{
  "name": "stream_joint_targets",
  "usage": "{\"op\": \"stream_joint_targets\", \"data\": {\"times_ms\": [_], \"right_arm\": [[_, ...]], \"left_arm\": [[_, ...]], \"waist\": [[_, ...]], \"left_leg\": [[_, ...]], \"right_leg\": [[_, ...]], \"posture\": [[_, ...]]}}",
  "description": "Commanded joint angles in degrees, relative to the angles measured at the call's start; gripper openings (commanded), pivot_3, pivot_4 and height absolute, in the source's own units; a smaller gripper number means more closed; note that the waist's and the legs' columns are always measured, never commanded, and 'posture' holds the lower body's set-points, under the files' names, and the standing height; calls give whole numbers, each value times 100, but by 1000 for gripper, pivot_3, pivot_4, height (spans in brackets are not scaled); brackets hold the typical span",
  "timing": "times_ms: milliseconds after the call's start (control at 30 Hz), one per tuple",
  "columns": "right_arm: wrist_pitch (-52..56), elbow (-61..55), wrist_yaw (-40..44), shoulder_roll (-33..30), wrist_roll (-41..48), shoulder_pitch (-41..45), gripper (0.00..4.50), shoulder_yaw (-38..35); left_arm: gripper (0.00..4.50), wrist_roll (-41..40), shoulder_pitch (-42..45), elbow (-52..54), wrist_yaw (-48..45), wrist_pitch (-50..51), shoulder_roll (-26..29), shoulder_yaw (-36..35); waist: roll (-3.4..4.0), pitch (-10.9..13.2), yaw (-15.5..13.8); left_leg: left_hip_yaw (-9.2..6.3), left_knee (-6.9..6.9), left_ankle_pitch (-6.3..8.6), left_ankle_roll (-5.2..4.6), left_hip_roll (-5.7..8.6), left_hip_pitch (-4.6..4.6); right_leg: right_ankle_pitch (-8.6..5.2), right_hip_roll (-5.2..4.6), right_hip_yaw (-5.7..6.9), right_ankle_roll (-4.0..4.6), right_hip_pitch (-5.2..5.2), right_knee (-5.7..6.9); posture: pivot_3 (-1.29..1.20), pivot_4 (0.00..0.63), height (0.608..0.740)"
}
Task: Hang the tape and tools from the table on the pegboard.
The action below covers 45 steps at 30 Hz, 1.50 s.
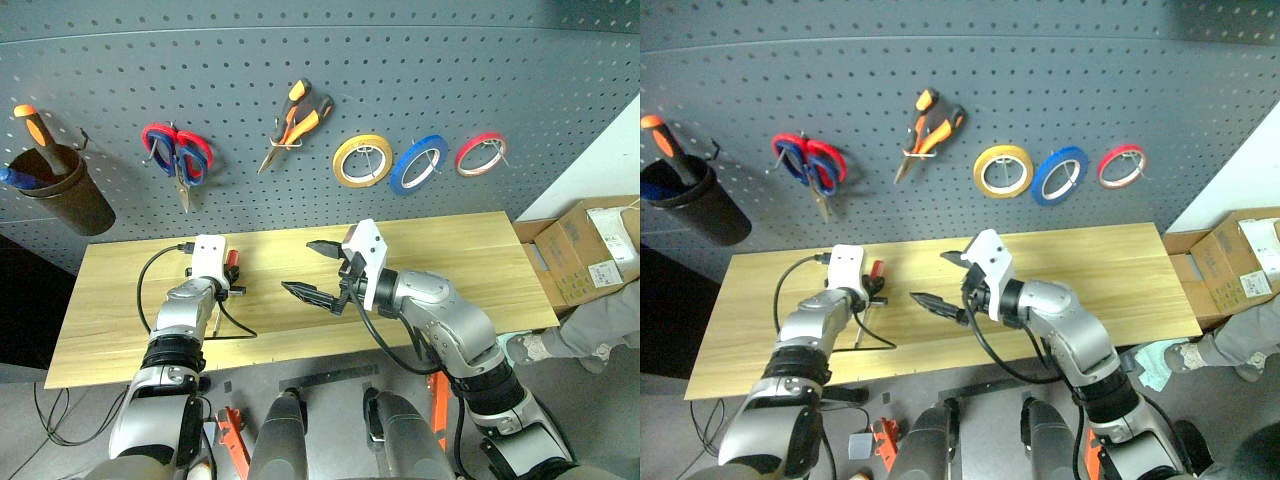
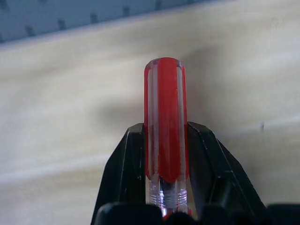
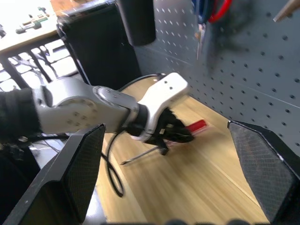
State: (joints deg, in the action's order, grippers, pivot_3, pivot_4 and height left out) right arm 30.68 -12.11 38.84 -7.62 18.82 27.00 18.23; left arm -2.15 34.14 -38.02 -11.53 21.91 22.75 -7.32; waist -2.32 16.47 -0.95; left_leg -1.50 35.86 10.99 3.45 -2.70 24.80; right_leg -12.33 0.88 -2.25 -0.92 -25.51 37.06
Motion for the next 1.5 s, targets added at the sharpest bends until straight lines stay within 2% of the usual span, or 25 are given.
{"op": "stream_joint_targets", "data": {"times_ms": [33,200,333,433,600,800,1000,1333,1500], "right_arm": [[-7,-520,112,276,666,-94,4500,-289],[130,-557,-47,547,1038,-16,4500,-486],[-152,-227,-106,693,917,116,4500,-461],[-580,-22,-3,754,724,260,4500,-375],[-963,402,108,952,668,609,4500,-371],[-1427,961,228,1093,586,1079,4500,-494],[-2022,1496,56,1243,251,1549,4500,-604],[-2415,1788,59,1296,73,1575,4500,-658],[-2470,1812,5,1288,16,1541,4500,-689]], "left_arm": [[877,194,-130,963,377,-344,55,-20],[877,549,-777,2768,1003,-350,-32,-31],[877,854,-1211,3852,1335,-131,-149,41],[877,1348,-1658,5128,2118,83,-454,-240],[877,1761,-1522,5507,2641,-67,-294,-638],[877,1687,-408,4583,2687,-460,270,-945],[877,1327,776,2925,2181,-1372,714,-810],[877,1083,2385,424,1835,-2742,939,-544],[877,924,2730,-495,1846,-3061,995,-606]], "waist": [[-17,-12,-11],[-57,-133,-27],[-77,-313,-44],[-94,-475,-53],[-117,-683,-74],[-122,-891,-210],[-135,-1003,-377],[-154,-1043,-501],[-151,-1061,-504]], "left_leg": [[0,0,0,1,0,0],[1,-1,-1,6,0,1],[7,-2,0,9,3,1],[13,0,0,9,6,0],[11,3,-3,11,-2,-19],[18,8,-7,9,-1,-45],[28,7,-8,10,-1,-69],[41,3,-8,11,-4,-66],[52,3,-8,11,-5,-67]], "right_leg": [[0,-1,0,0,0,0],[22,-8,1,14,-1,1],[24,-12,0,12,0,-6],[26,-12,-4,4,2,-9],[30,1,-1,-6,15,-6],[47,3,-1,-8,38,-3],[47,1,-3,-8,56,-4],[65,1,-8,23,49,-2],[65,1,-14,24,45,3]], "posture": [[105,176,740],[129,123,740],[161,80,740],[186,52,740],[218,24,740],[243,1,740],[249,0,740],[229,0,740],[217,0,740]]}}
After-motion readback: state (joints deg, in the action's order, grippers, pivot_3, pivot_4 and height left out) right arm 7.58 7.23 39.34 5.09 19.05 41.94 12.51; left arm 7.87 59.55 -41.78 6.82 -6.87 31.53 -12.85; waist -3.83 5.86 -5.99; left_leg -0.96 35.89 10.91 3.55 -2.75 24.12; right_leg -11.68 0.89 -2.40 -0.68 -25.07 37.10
